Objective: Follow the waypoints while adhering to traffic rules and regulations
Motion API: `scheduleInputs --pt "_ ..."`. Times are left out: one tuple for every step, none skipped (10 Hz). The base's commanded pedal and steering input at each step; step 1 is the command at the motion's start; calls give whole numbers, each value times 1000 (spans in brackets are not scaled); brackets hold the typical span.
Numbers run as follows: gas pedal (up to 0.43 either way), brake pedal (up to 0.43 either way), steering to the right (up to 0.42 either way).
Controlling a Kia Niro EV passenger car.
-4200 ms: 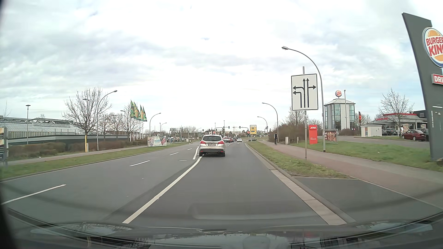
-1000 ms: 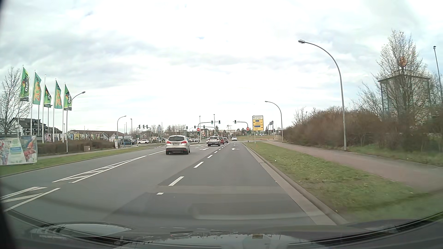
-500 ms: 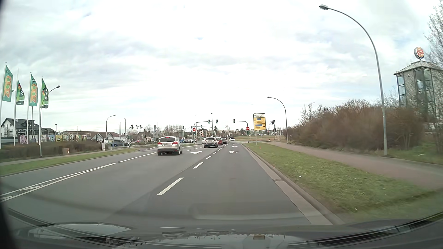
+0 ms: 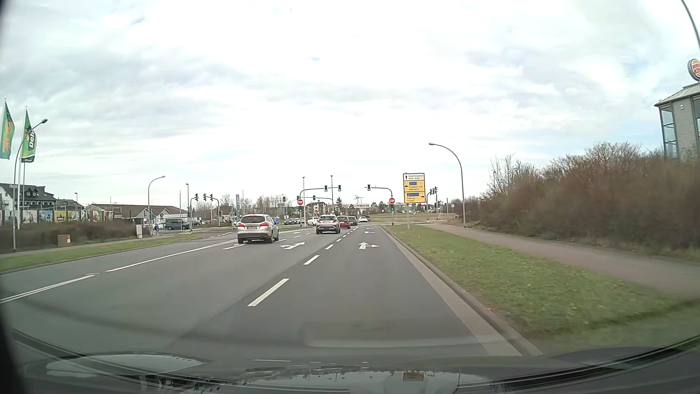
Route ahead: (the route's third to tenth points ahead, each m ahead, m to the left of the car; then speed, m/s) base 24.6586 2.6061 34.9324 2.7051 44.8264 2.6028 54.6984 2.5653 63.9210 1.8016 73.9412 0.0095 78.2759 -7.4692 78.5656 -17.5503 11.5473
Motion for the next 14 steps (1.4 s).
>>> scheduleInputs --pt "79 0 -10" --pt "79 0 -10" --pt "67 0 -9" --pt "67 0 -4" --pt "67 0 -2" --pt "67 0 -2" --pt "67 0 -2" --pt "67 0 -2" --pt "59 0 -2" --pt "47 0 -3" --pt "47 0 -7" --pt "47 0 -8" --pt "39 0 -8" --pt "39 0 -6"
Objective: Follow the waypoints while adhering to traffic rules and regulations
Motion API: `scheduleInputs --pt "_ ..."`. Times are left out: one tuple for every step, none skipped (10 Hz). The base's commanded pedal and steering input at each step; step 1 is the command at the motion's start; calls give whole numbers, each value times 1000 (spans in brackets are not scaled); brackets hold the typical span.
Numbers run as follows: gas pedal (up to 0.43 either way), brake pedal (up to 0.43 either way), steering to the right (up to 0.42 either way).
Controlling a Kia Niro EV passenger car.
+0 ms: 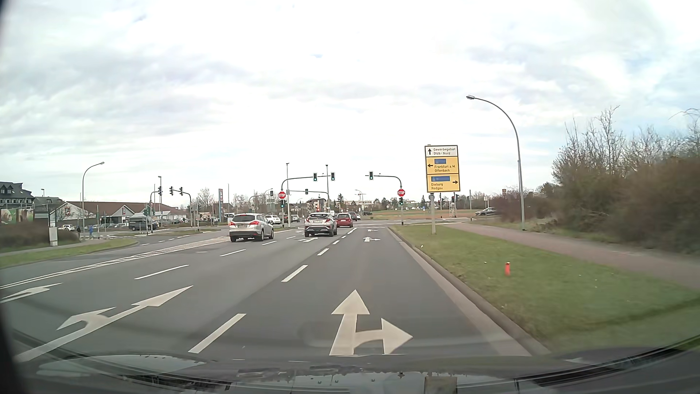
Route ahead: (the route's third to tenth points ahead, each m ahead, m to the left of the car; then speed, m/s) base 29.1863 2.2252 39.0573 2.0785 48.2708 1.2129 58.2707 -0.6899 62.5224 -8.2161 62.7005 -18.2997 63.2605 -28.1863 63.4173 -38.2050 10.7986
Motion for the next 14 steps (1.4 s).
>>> scheduleInputs --pt "39 0 -3" --pt "28 0 -2" --pt "28 0 -3" --pt "0 0 -2" --pt "0 0 -2" --pt "0 0 -3" --pt "0 0 -3" --pt "0 0 -3" --pt "0 0 -3" --pt "0 0 -3" --pt "0 0 -3" --pt "0 0 -3" --pt "0 0 -3" --pt "0 0 -5"
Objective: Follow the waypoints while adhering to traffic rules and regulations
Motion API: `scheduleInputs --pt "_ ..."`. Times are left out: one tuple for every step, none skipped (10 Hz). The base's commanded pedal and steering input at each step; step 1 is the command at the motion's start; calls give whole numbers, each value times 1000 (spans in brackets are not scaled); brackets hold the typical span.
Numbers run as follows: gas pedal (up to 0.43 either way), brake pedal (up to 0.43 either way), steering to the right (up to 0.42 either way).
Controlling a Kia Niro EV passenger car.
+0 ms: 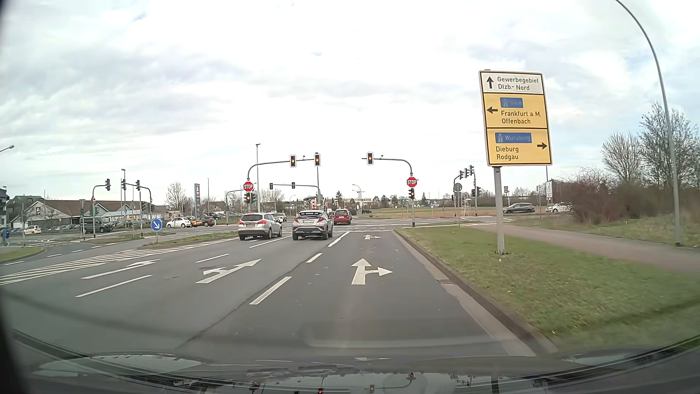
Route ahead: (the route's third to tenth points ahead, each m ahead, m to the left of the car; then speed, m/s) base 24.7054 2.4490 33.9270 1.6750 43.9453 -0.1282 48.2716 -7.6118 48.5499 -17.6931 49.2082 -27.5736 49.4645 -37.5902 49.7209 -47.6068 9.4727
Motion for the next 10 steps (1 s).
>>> scheduleInputs --pt "0 0 -7" --pt "0 0 -7" --pt "8 0 -7" --pt "8 0 -7" --pt "8 0 -6" --pt "8 0 -6" --pt "8 0 -5" --pt "8 0 -5" --pt "8 0 -5" --pt "0 0 -3"
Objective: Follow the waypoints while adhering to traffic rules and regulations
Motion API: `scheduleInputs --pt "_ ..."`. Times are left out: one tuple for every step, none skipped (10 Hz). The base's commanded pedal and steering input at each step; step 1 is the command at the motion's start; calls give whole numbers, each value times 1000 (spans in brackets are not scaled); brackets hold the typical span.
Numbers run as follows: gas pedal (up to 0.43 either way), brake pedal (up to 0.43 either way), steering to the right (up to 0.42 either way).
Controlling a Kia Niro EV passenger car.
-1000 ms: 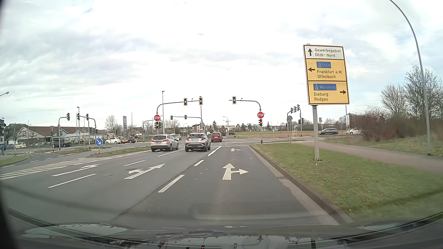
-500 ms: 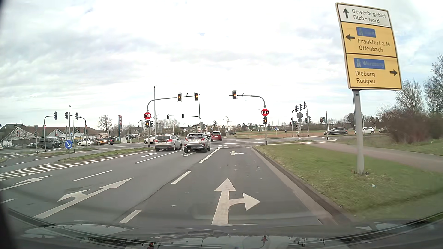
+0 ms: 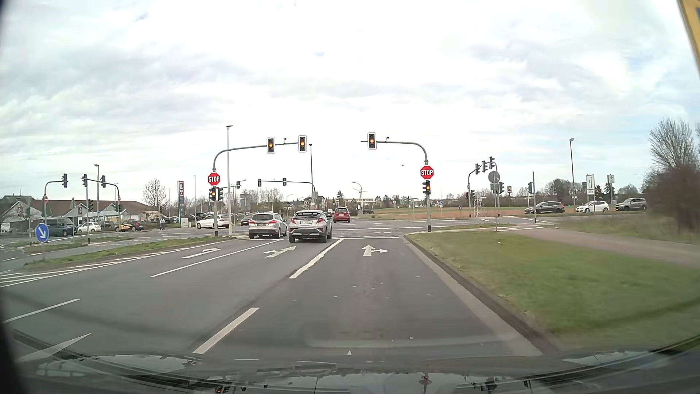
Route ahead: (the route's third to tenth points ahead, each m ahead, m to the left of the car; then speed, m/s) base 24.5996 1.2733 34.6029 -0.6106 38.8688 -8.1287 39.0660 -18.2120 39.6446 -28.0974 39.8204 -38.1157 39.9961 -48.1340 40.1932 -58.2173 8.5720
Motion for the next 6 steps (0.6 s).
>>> scheduleInputs --pt "0 0 3" --pt "0 0 4" --pt "0 0 4" --pt "0 30 3" --pt "0 110 2" --pt "0 152 0"
